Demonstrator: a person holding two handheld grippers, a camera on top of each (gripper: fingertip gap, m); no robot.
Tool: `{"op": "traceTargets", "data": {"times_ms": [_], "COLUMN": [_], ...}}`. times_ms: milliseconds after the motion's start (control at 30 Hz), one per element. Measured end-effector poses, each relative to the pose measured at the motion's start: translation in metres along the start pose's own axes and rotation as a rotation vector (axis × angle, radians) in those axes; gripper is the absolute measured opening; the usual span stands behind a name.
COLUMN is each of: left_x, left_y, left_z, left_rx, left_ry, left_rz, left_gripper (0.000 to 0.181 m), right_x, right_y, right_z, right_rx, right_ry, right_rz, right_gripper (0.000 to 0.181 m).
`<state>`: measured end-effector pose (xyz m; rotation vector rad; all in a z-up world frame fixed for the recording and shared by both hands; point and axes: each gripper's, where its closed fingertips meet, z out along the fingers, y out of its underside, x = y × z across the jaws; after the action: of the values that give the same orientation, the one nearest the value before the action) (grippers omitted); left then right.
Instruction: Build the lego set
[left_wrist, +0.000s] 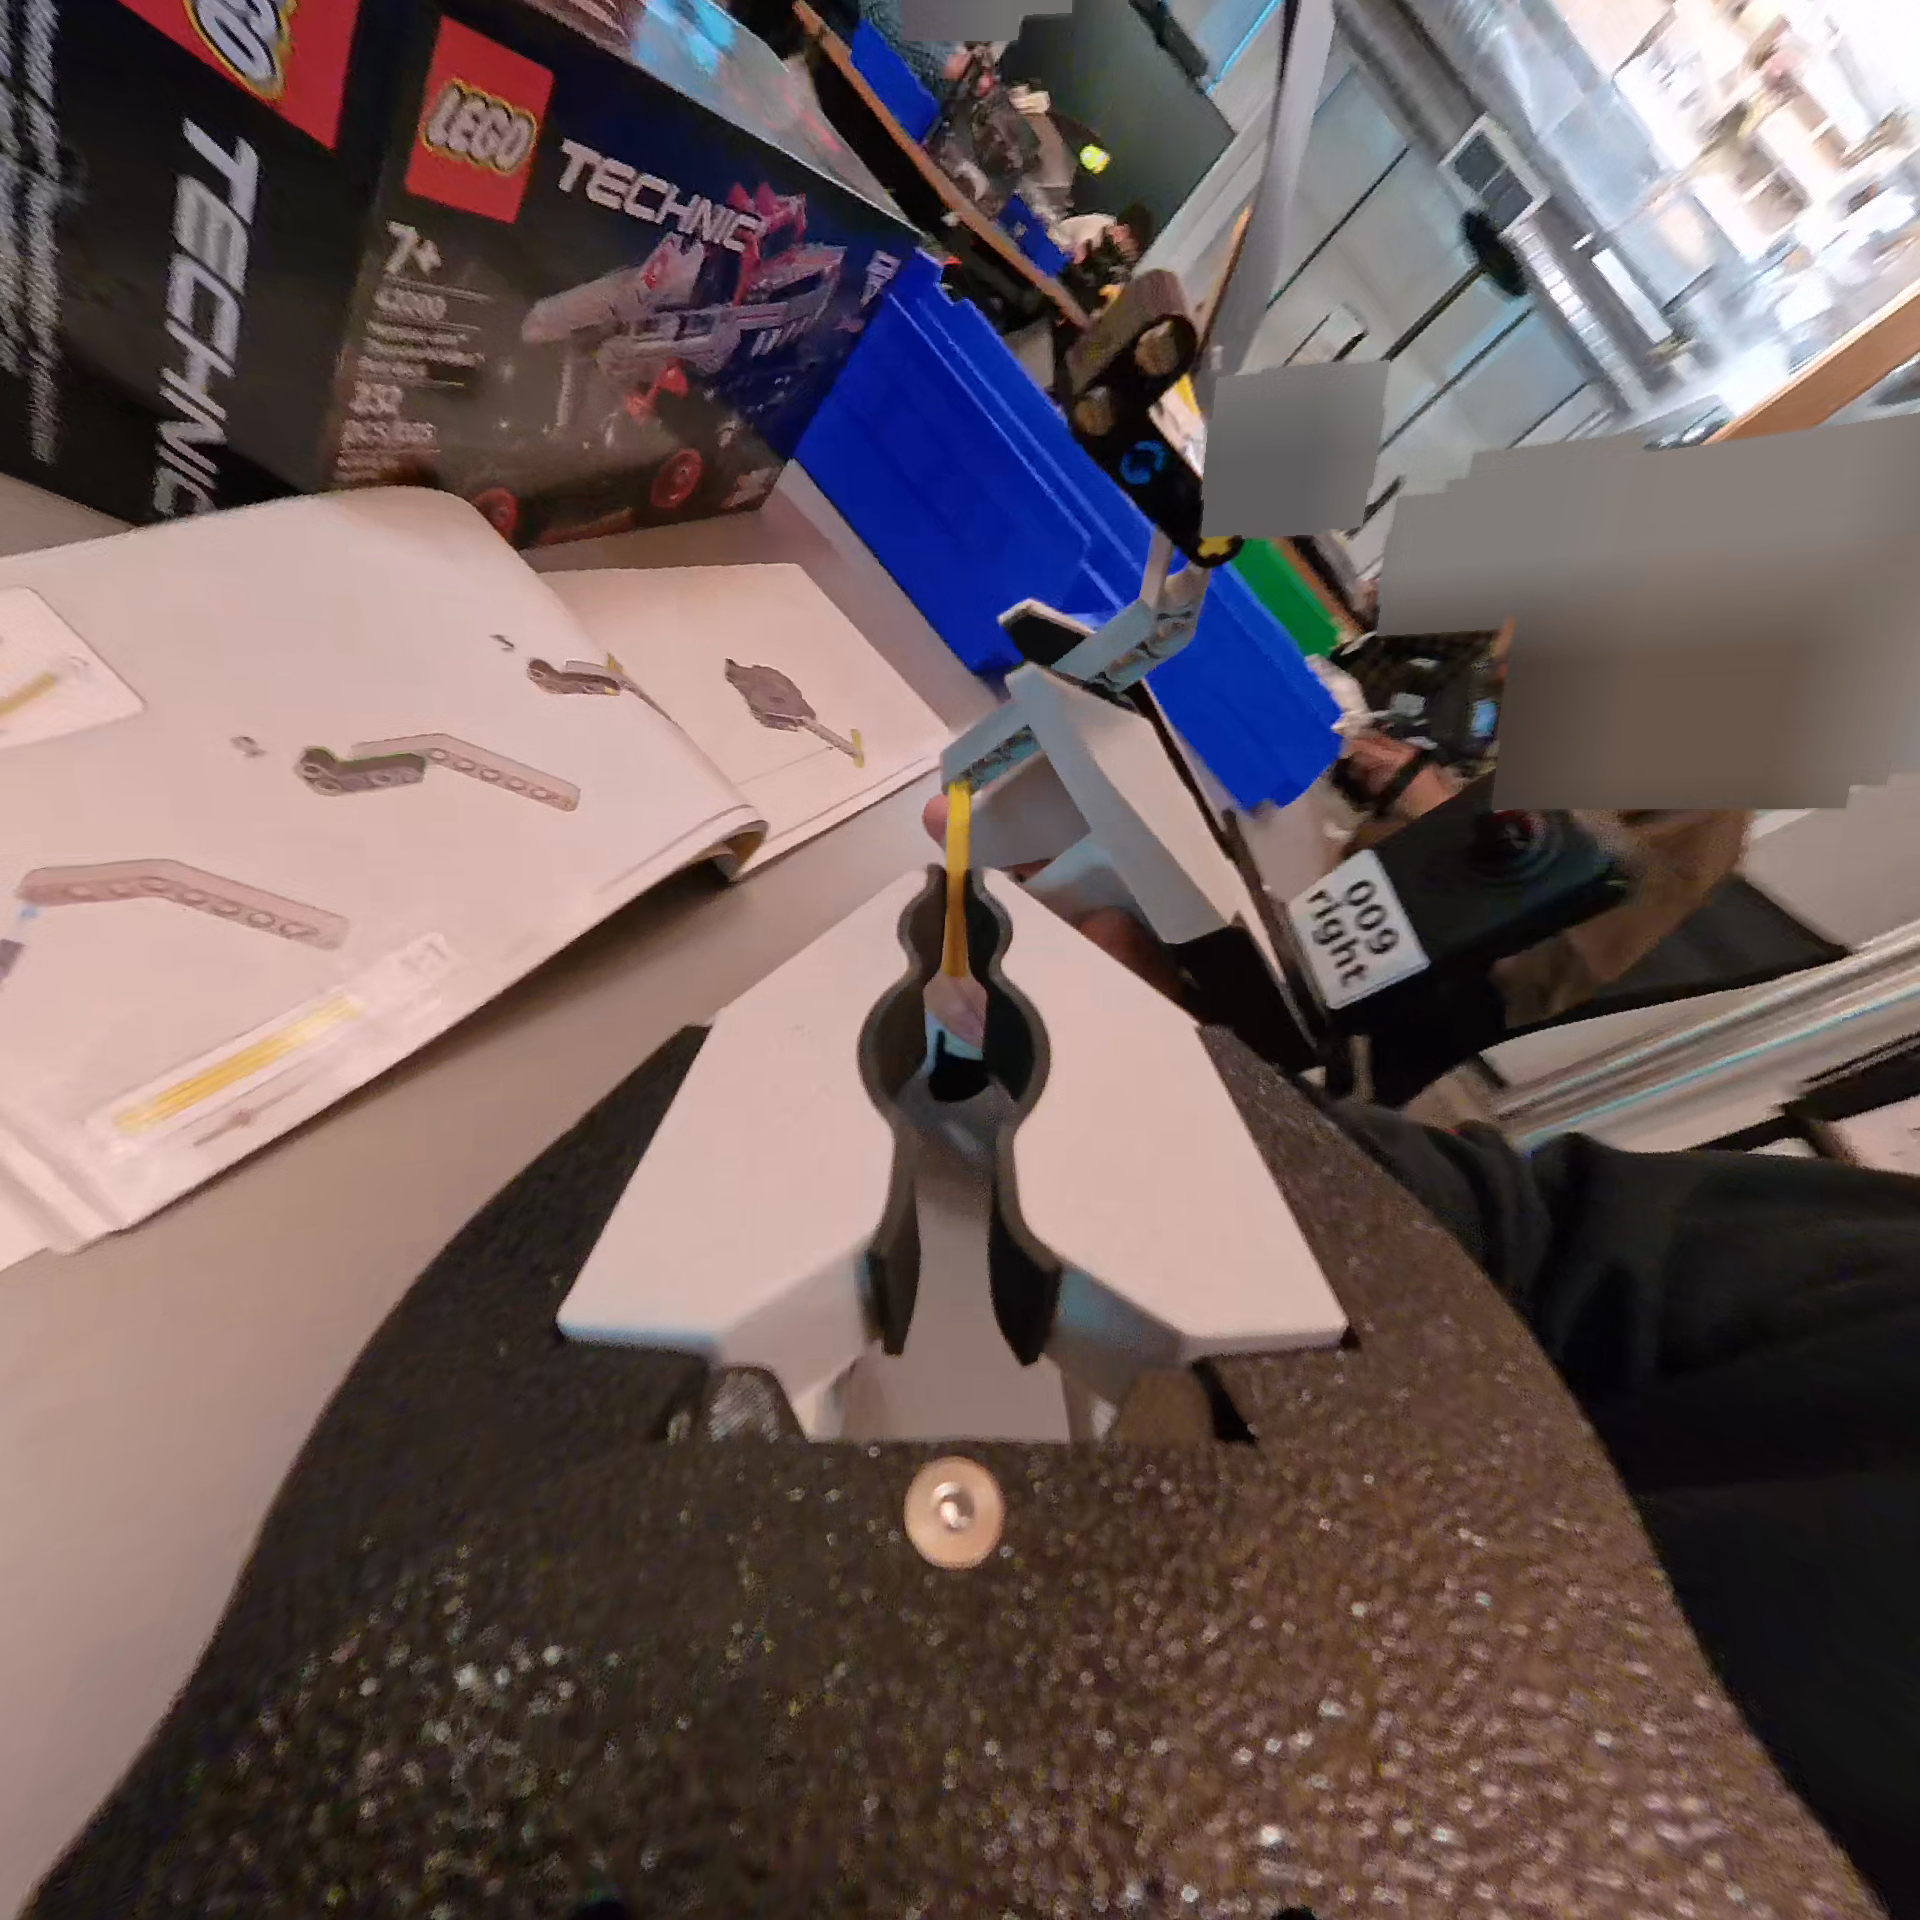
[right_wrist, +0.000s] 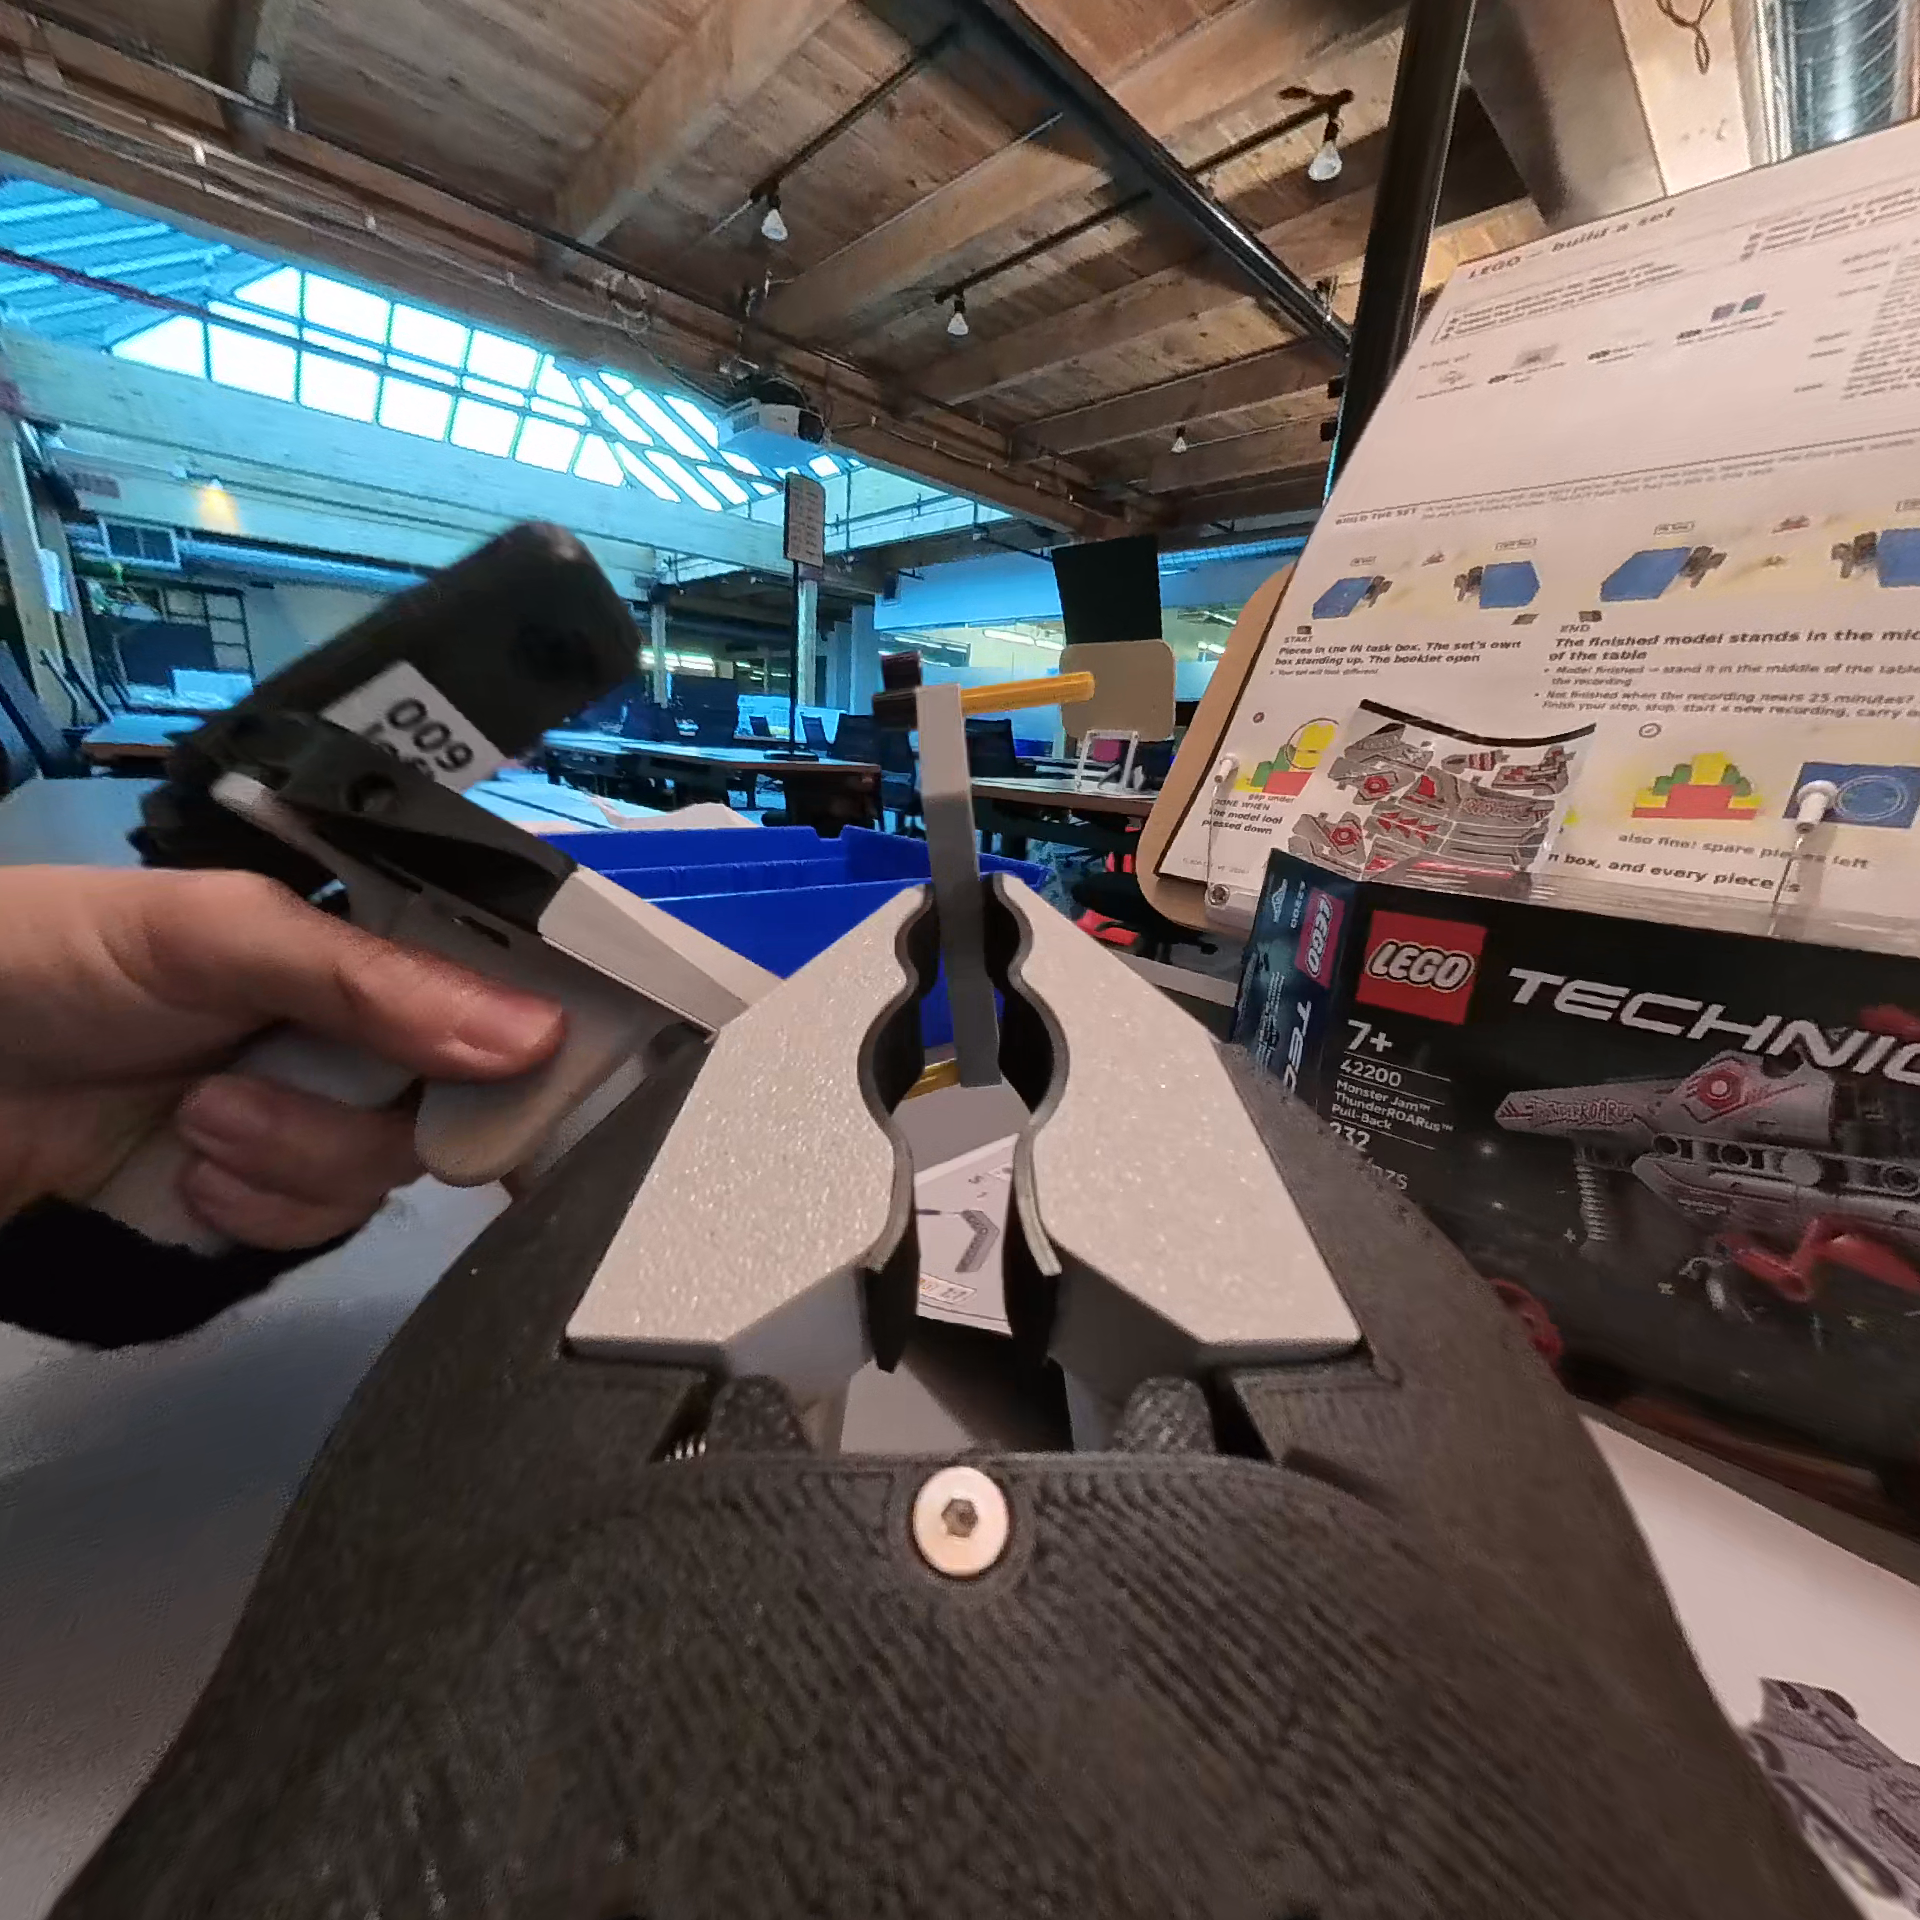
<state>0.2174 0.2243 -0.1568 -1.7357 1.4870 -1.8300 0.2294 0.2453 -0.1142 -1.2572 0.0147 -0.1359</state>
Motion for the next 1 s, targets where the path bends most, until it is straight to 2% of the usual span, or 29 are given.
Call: {"op": "traceTargets", "data": {"times_ms": [233, 433, 567, 733, 1000], "left_x": [-0.001, 0.002, 0.005, 0.008, 0.004], "left_y": [-0.001, -0.001, 0.000, 0.005, 0.005], "left_z": [0.004, 0.003, 0.004, 0.008, 0.005], "left_rx": [-0.025, 0.025, 0.015, 0.003, -0.016], "left_ry": [-0.215, -0.029, -0.018, 0.010, -0.034], "left_rz": [0.283, 0.056, 0.094, 0.087, 0.154], "left_gripper": [0.001, 0.001, 0.001, 0.002, 0.001], "right_x": [0.004, 0.000, 0.009, -0.001, -0.009], "right_y": [0.000, -0.004, -0.005, -0.008, -0.005], "right_z": [-0.001, -0.001, -0.004, -0.002, 0.000], "right_rx": [0.006, 0.015, 0.035, 0.043, 0.027], "right_ry": [0.025, 0.005, 0.009, -0.029, -0.064], "right_rz": [0.055, 0.023, 0.118, 0.112, 0.136], "right_gripper": [0.007, 0.007, 0.006, 0.006, 0.006]}}
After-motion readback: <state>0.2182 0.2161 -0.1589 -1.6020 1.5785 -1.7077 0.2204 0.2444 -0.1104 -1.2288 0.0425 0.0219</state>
